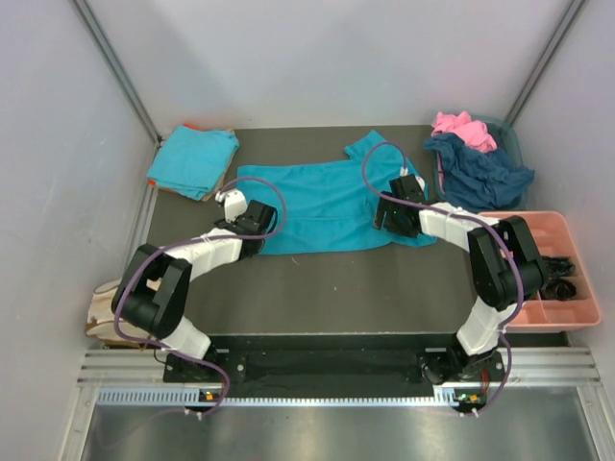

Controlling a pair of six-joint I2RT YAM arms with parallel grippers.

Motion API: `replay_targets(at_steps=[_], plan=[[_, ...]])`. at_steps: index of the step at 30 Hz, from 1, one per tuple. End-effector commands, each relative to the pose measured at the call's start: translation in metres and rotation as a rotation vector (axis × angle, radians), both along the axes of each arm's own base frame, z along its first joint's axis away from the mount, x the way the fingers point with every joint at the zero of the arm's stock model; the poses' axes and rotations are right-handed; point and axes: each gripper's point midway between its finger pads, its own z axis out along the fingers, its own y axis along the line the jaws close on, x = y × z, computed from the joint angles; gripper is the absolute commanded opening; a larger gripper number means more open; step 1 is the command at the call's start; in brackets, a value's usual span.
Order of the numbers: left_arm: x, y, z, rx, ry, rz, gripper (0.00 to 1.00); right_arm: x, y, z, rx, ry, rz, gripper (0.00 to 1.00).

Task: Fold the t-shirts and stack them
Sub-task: Fold the tshirt

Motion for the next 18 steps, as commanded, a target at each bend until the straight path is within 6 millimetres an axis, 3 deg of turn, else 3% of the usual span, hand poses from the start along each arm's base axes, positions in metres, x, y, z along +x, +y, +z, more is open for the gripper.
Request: replay_targets(at_steps=[1, 9, 11, 15, 18], plan=[[0.0101, -0.0075, 0.0003, -0.005, -0.018, -0.023, 0.62, -0.0121, 0.0015, -0.0277, -0.019, 0.081, 0.008, 0.73], [0.0062, -0.0038, -0.0068, 0.019, 0.009, -0.019, 0.52, -0.0115, 0.0019, -0.0279, -0.018, 0.081, 0.011, 0.73], [0.0057, -0.0035, -0.0079, 0.021, 0.013, -0.019, 0.46, -0.0119, 0.0019, -0.0290, -0.020, 0.084, 0.014, 0.73], [0.0039, -0.0018, -0.0093, 0.031, 0.023, -0.018, 0.12, -0.0112, 0.0023, -0.0290, -0.019, 0.083, 0.013, 0.73], [0.0031, 0.0003, -0.0085, 0.040, 0.025, -0.010, 0.01, -0.0111, 0.0027, -0.0299, -0.018, 0.086, 0.012, 0.73]])
